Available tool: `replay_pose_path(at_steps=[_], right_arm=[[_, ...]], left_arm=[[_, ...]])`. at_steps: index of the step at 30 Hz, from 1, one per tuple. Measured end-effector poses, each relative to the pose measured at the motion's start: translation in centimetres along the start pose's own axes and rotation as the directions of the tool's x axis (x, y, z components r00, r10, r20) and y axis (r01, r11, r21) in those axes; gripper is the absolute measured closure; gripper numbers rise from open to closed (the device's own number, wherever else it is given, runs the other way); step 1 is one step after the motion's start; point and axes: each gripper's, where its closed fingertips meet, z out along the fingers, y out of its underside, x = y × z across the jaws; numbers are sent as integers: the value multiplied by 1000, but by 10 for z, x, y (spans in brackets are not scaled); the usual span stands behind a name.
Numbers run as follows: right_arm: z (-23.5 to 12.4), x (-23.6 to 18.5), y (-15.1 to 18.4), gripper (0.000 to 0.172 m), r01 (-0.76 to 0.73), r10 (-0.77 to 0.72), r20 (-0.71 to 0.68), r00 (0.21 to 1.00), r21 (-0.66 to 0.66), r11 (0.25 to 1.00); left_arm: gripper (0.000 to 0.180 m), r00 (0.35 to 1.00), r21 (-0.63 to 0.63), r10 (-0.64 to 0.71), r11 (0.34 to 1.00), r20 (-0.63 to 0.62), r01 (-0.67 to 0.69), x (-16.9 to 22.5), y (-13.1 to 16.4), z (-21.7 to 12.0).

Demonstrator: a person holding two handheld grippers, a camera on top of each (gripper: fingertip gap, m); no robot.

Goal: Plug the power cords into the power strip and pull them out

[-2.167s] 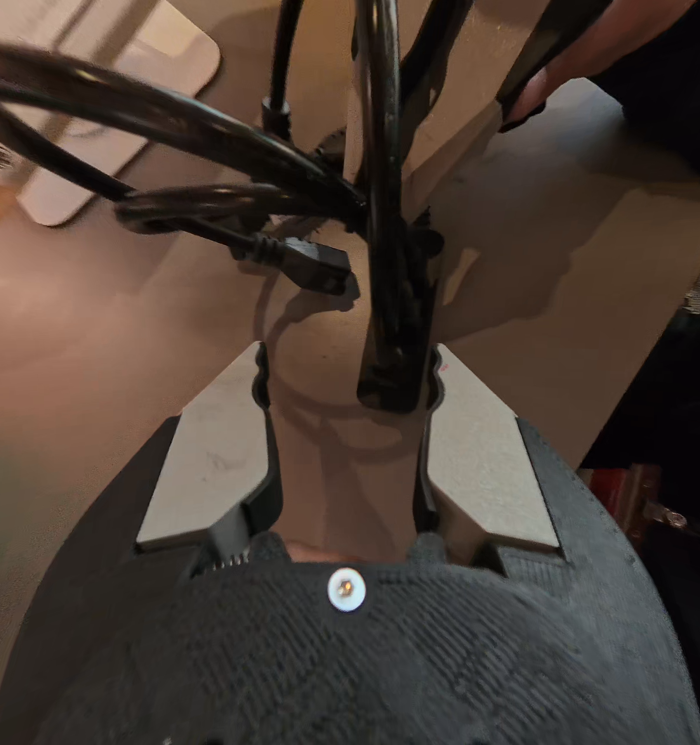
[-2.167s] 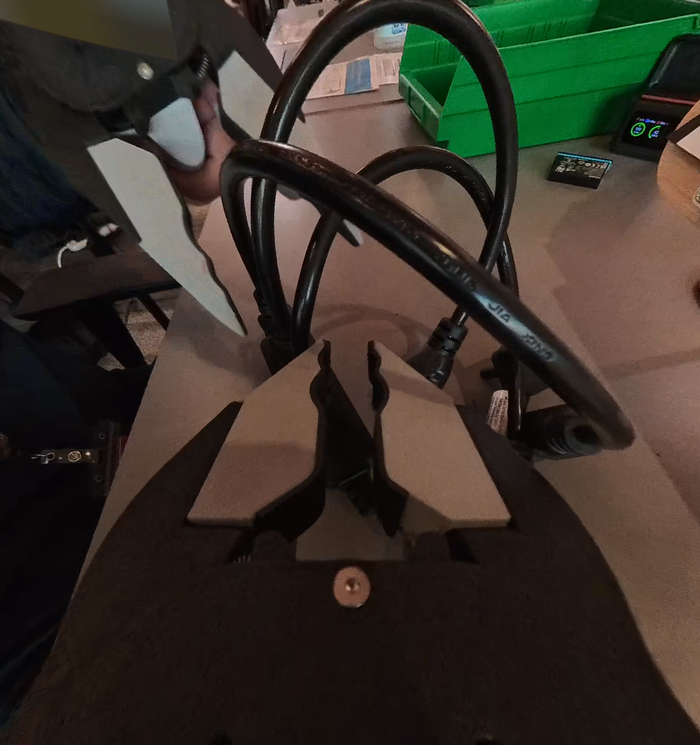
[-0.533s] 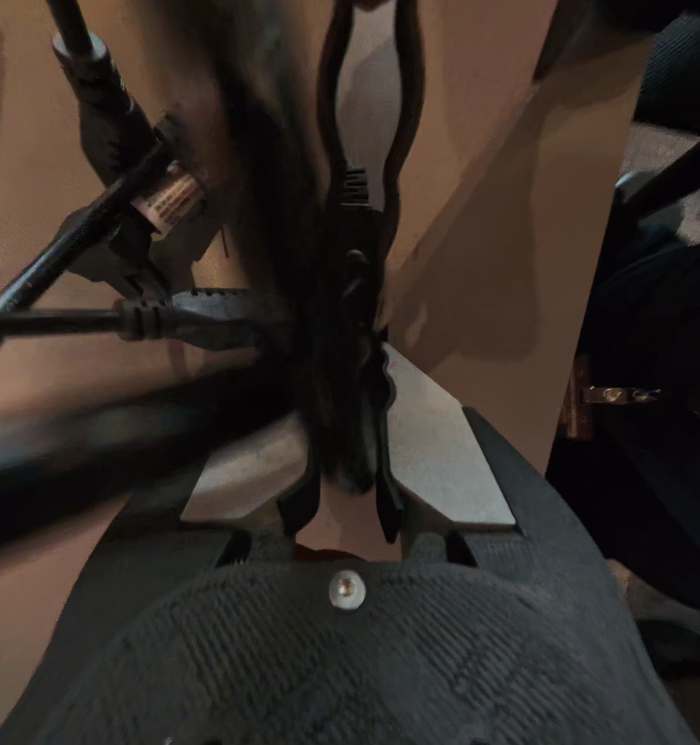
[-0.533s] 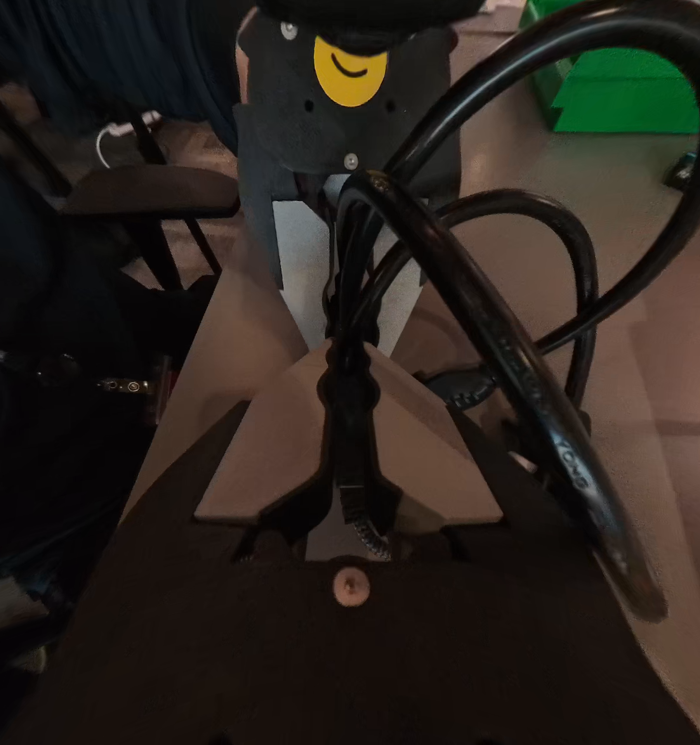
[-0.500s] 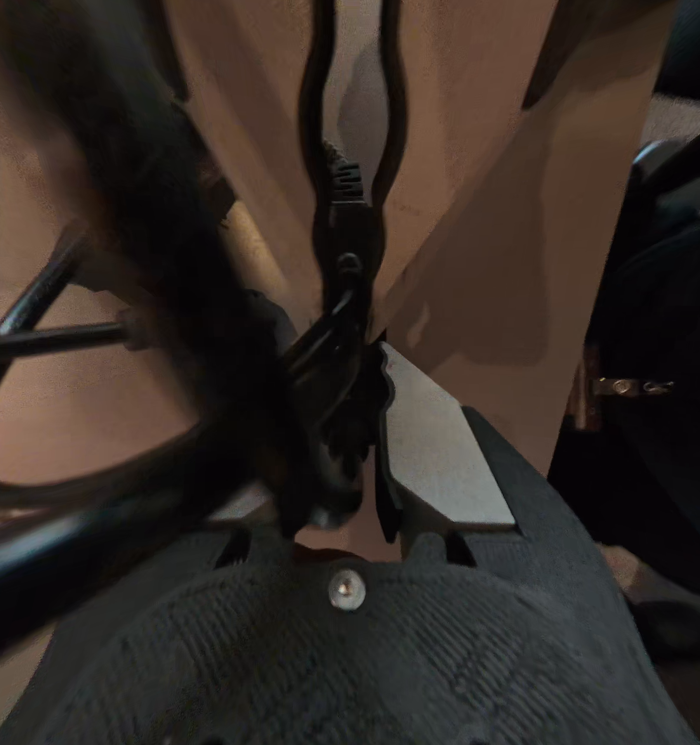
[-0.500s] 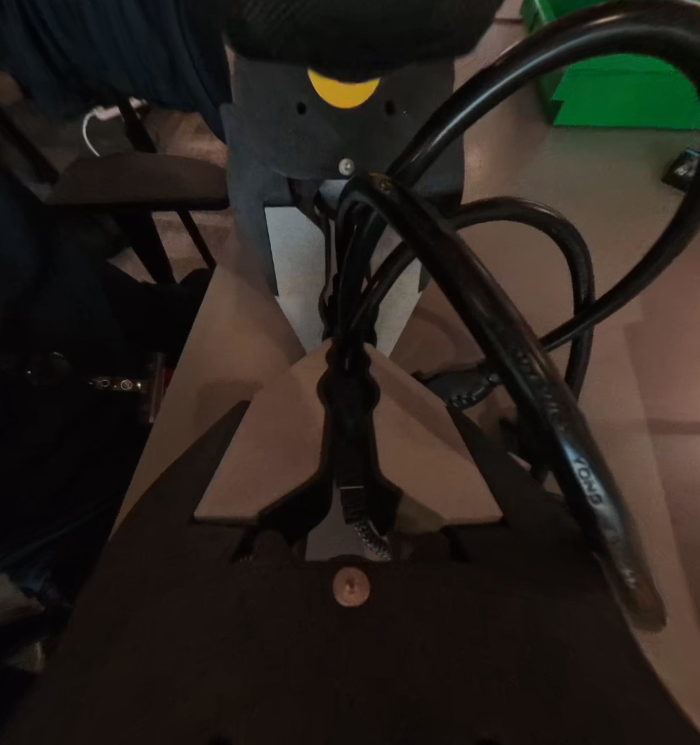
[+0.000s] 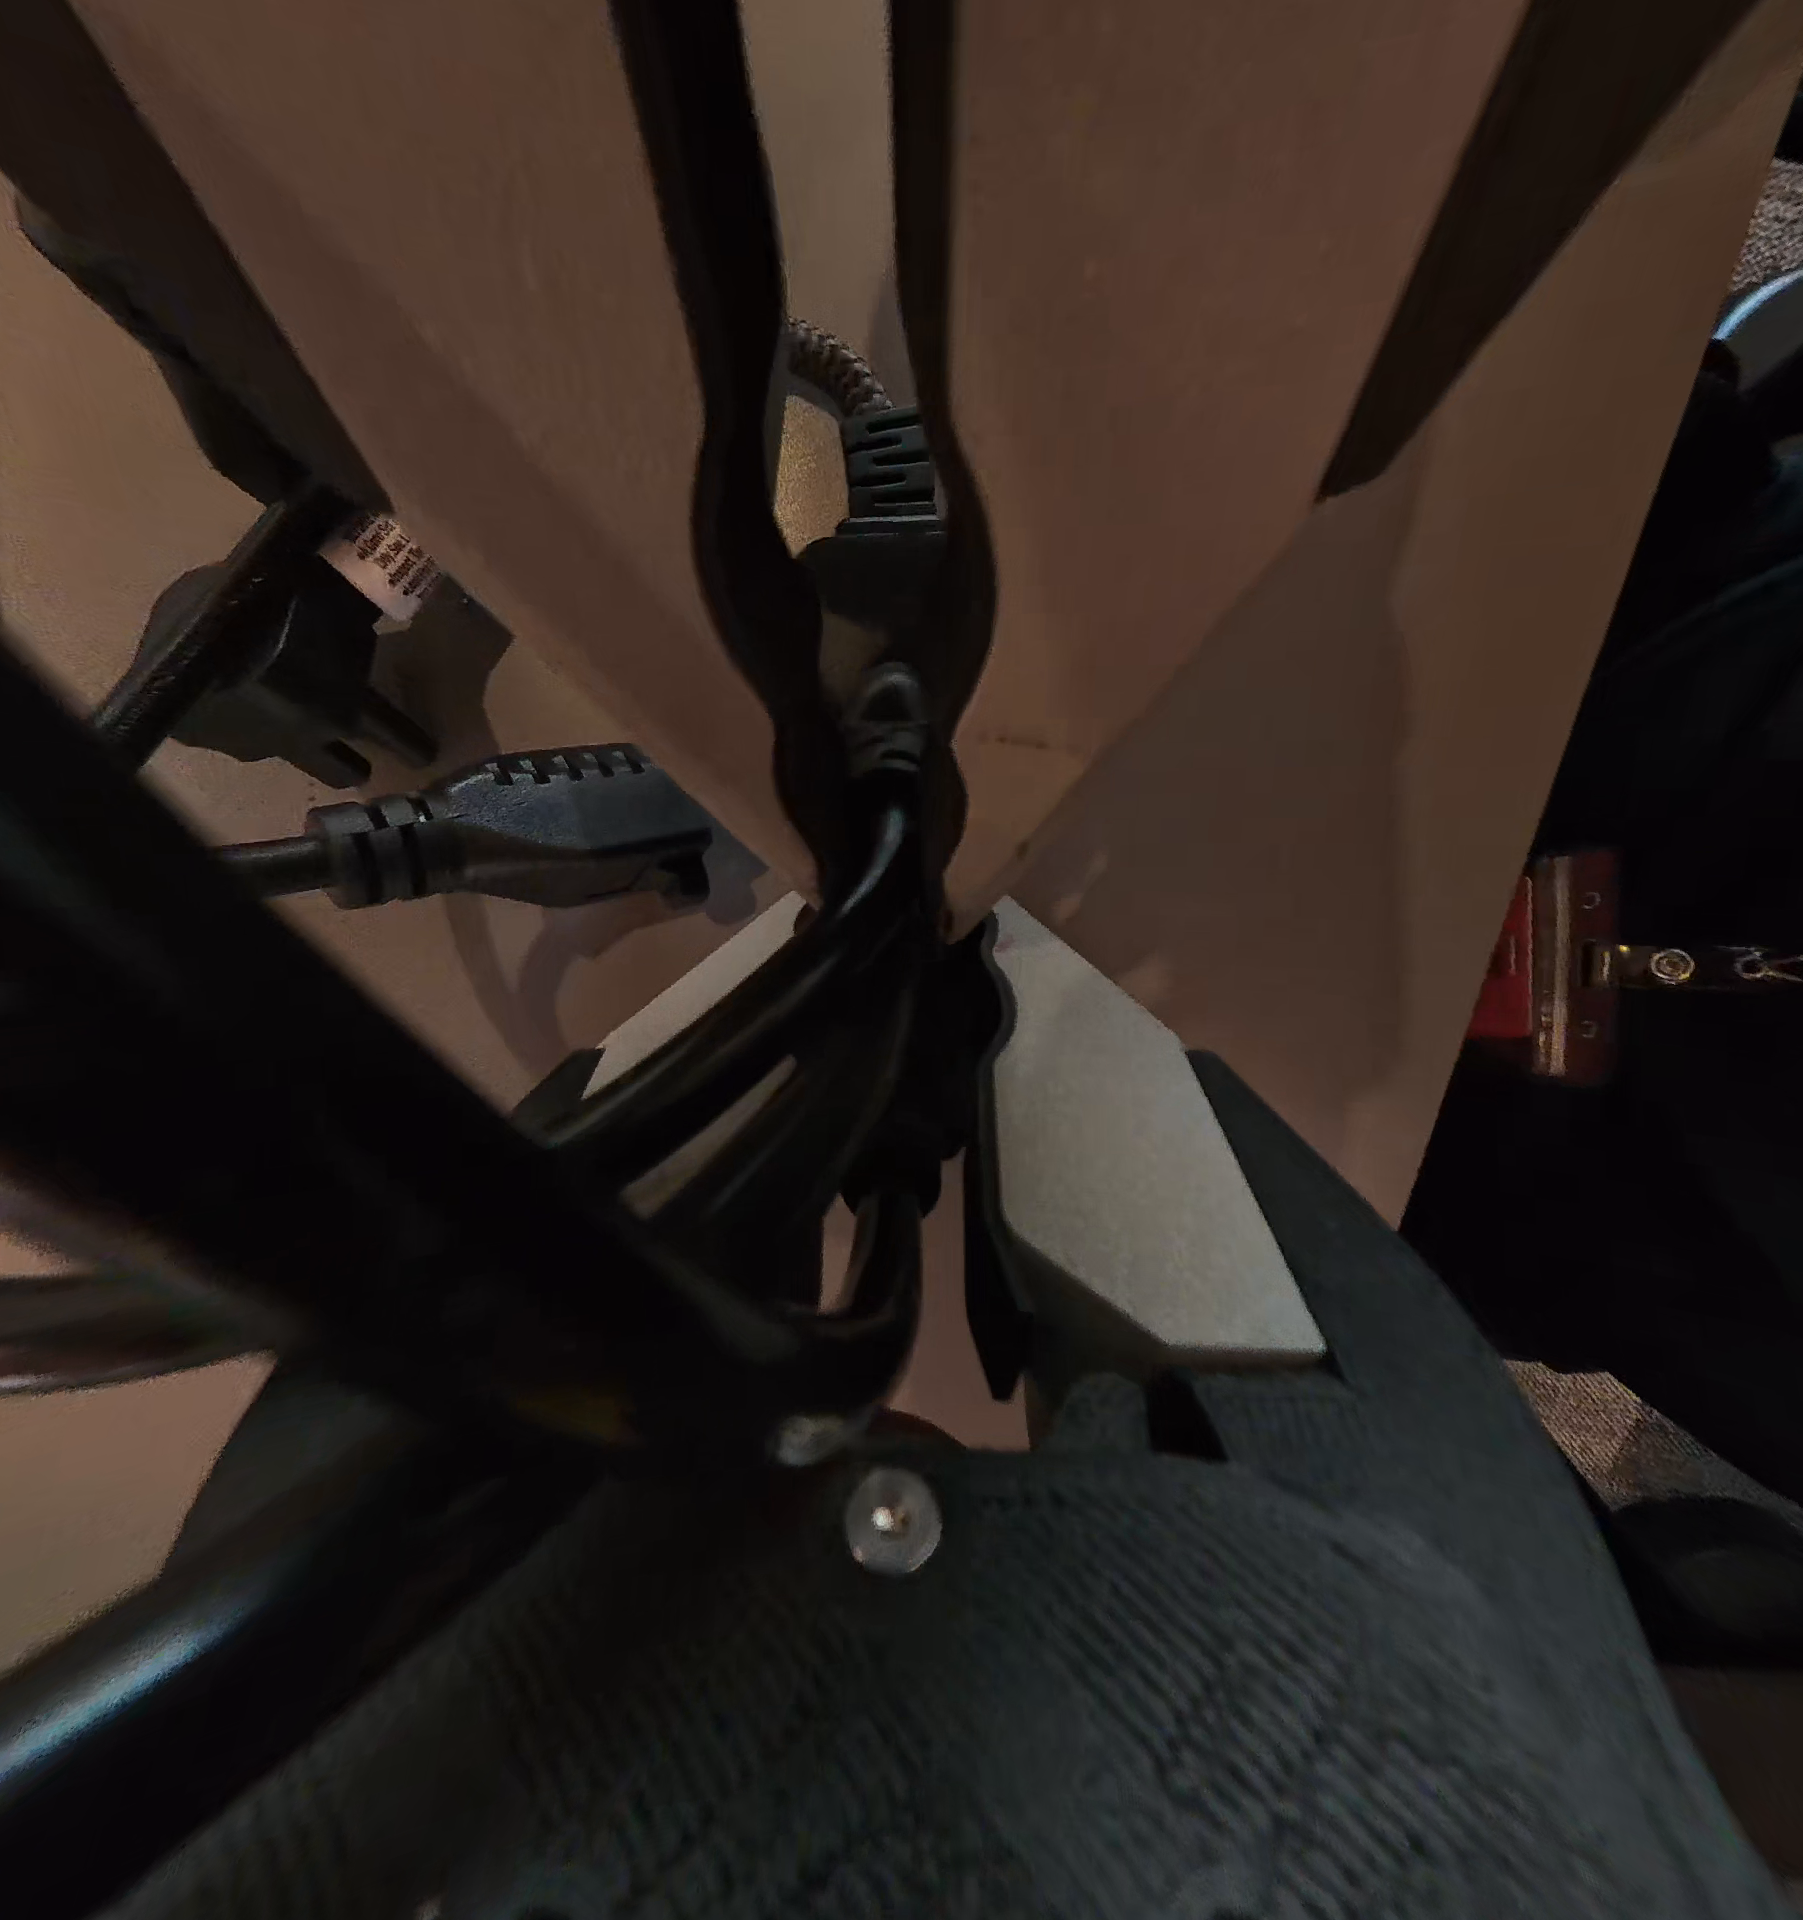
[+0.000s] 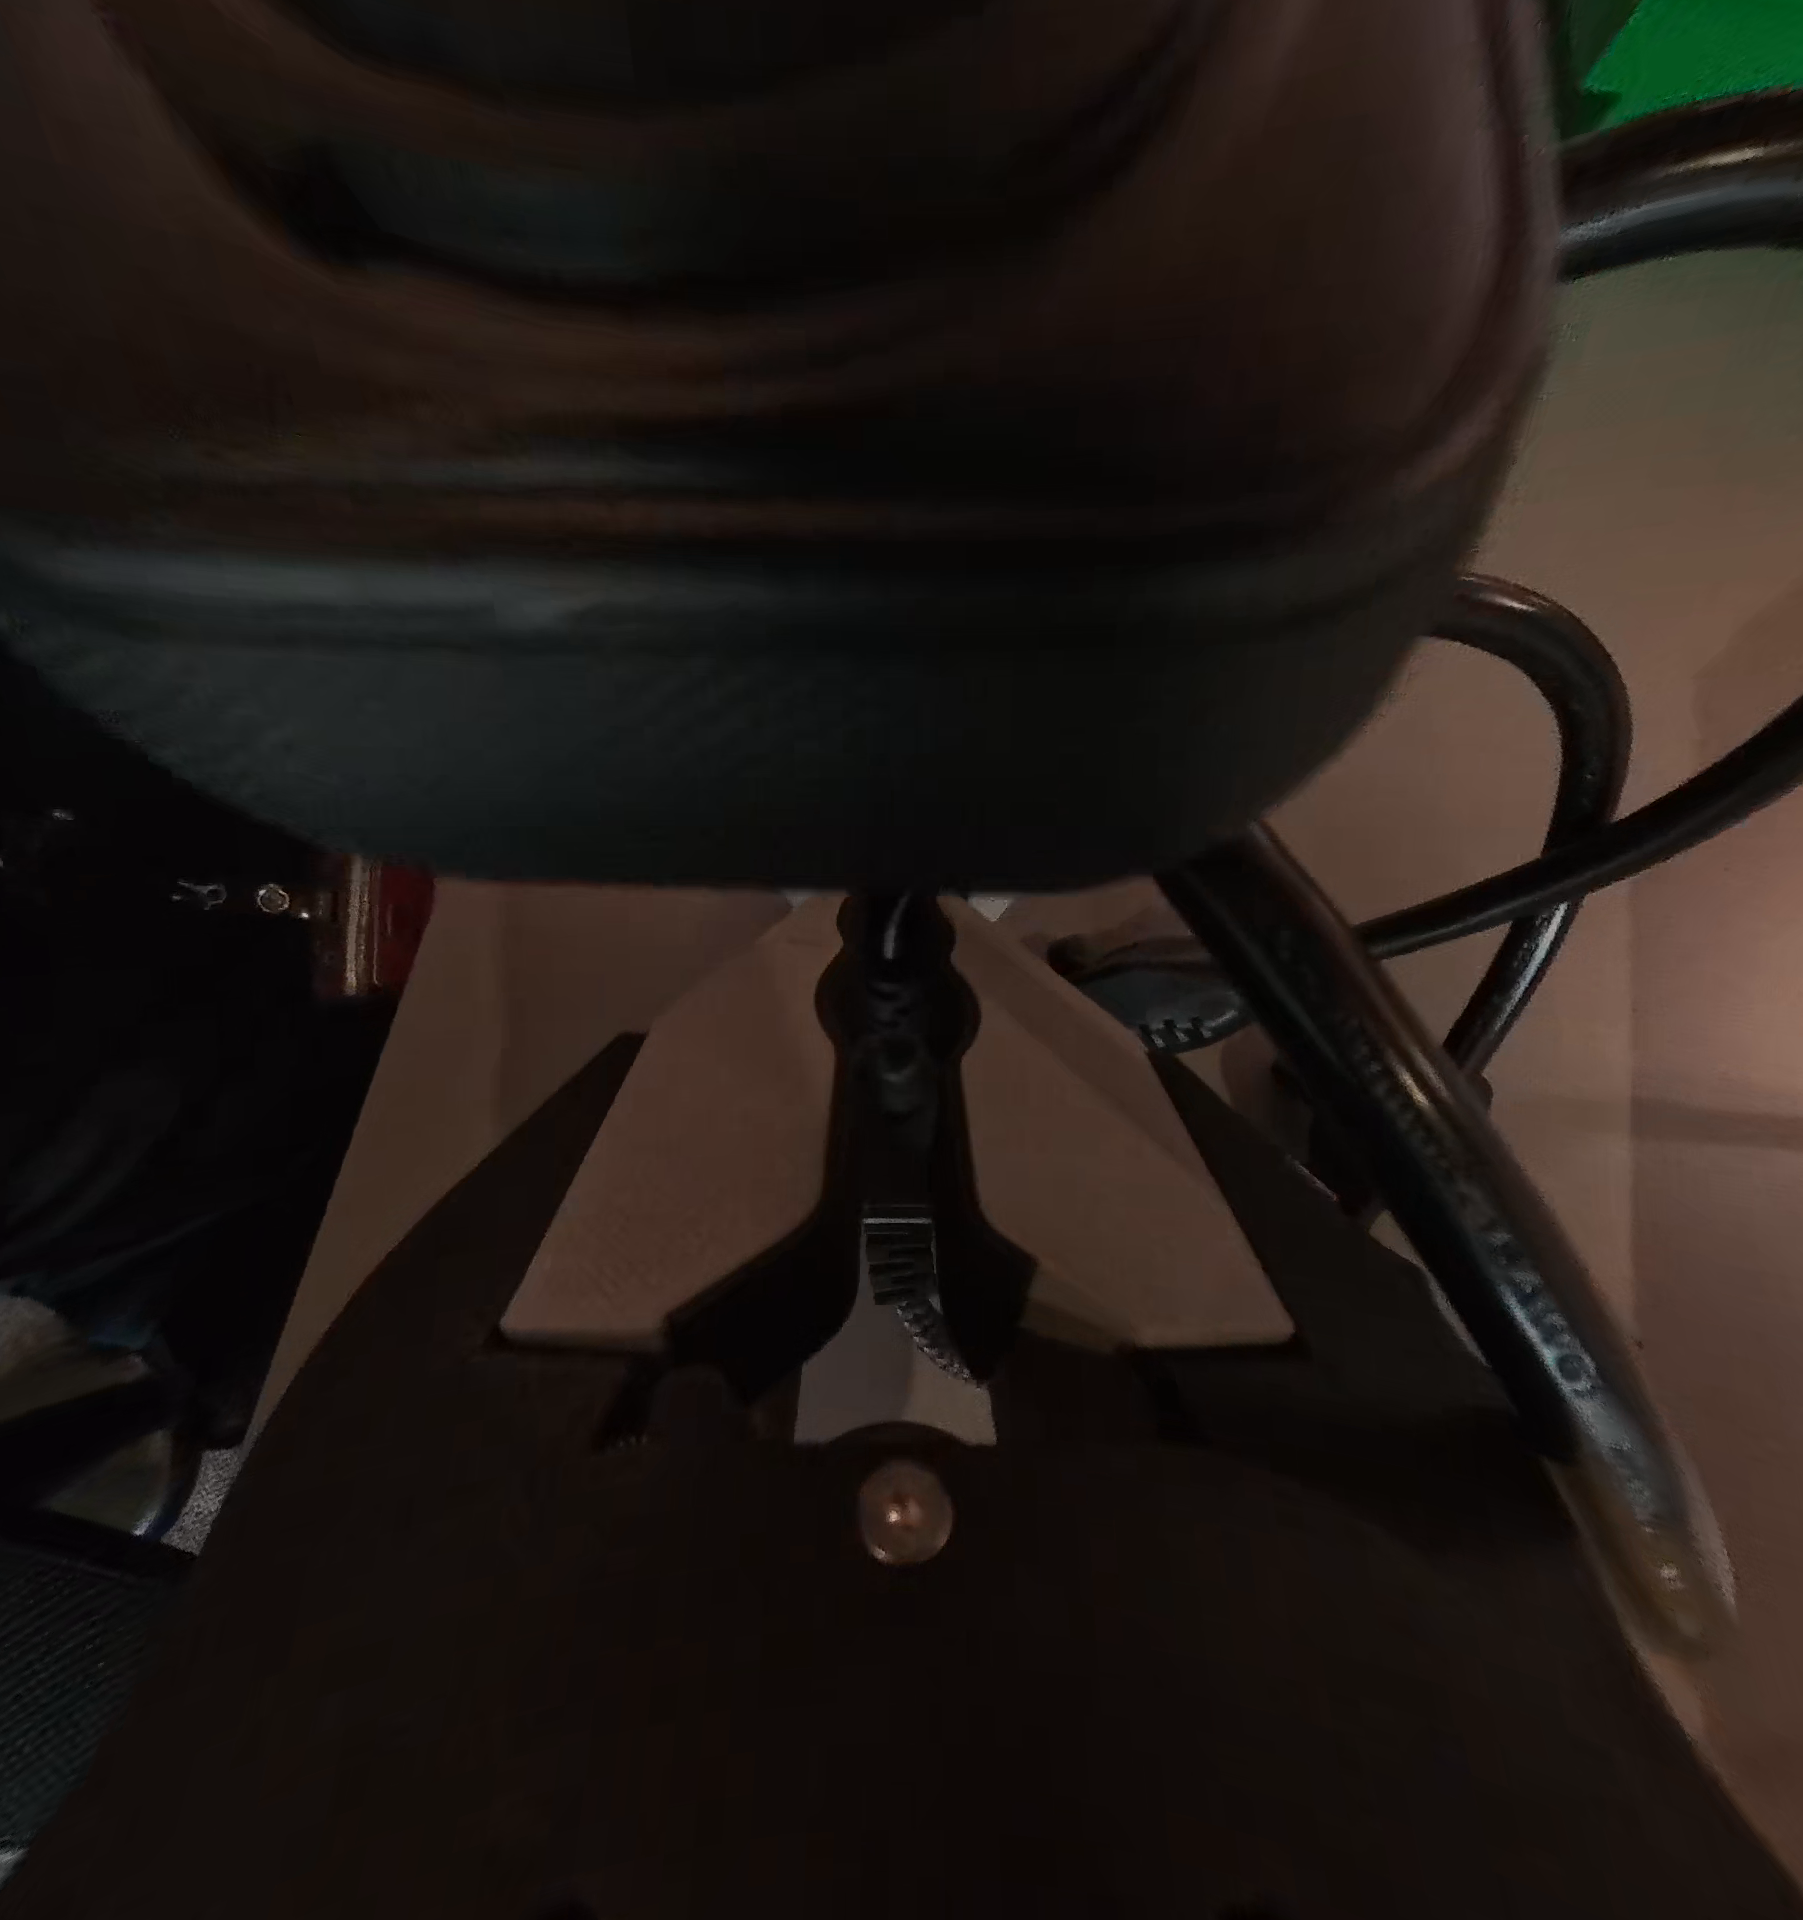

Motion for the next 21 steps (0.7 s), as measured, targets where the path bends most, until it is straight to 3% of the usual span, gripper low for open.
replay_pose_path(at_steps=[10, 14, 17, 21], right_arm=[[9, 2, -7, 167, 11, -6, 69, 998, -59, 998], [4, 1, -8, 166, -57, 53, 31, 998, 157, 986], [-11, 2, -3, 166, -174, 156, 78, 985, 397, 901], [-21, 2, 3, 165, -217, 182, 122, 976, 431, 876]], left_arm=[[160, 1000, 8, 15, 1000, 2, -15, 0, 6, -3], [157, 1000, 66, 21, 998, 14, -22, 1, 9, -4], [155, 1000, 150, -1, 989, 2, 0, 3, 4, -5], [154, 1000, 206, 0, 979, -2, 0, 3, -1, -4]])
